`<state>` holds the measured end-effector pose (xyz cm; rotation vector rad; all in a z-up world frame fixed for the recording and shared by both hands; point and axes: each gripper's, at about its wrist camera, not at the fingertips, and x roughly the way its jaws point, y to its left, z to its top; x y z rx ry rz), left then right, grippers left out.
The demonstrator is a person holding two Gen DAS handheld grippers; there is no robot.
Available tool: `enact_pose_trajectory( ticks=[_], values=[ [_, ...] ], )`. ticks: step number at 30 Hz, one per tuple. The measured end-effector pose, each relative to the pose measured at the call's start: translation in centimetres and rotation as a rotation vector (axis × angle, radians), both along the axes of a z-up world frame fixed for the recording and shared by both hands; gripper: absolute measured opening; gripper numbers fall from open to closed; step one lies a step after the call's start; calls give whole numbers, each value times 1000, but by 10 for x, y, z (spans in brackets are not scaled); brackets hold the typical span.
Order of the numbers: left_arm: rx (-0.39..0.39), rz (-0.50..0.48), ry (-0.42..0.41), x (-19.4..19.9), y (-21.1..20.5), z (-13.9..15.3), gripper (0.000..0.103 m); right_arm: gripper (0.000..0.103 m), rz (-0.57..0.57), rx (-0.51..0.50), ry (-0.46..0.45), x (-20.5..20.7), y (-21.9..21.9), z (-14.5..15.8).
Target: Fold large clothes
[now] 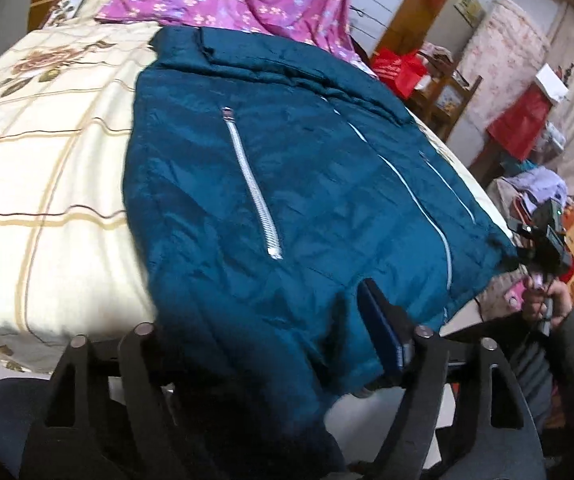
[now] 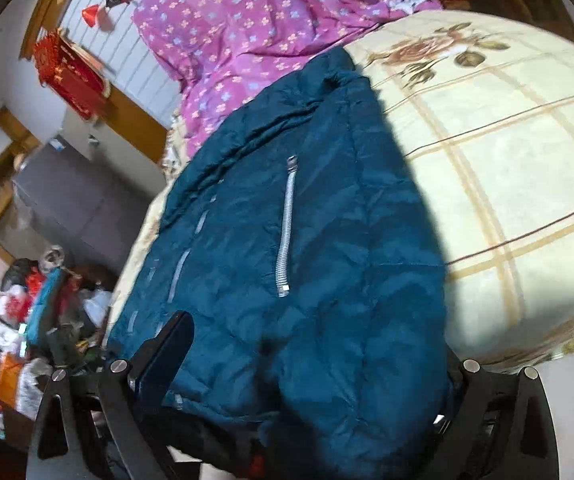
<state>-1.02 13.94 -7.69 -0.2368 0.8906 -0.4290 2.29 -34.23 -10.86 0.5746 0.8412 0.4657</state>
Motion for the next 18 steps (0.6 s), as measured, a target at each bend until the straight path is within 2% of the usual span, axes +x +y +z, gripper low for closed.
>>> enact_pose_trajectory(
  ticks=[3, 6, 8, 10, 13, 18],
  values=[
    [-11, 1, 3, 2, 2, 0, 76, 101, 19, -36, -15, 0, 4, 3],
    [-25, 73, 4, 4, 15, 0, 76, 101, 3, -31, -29, 0, 4, 2],
    [-39, 66, 10, 2, 16, 0, 76, 101, -2, -26, -27, 0, 3, 2],
    [-24, 30, 15, -5, 8, -1, 76, 102, 0, -33, -25, 0, 4, 2],
    [-3, 32, 8, -9, 2, -2, 78, 103, 6, -68, -31, 0, 7, 3],
    [-51, 45, 18, -7, 7, -2, 80, 103, 13, -121, -33, -1, 14, 4]
  ],
)
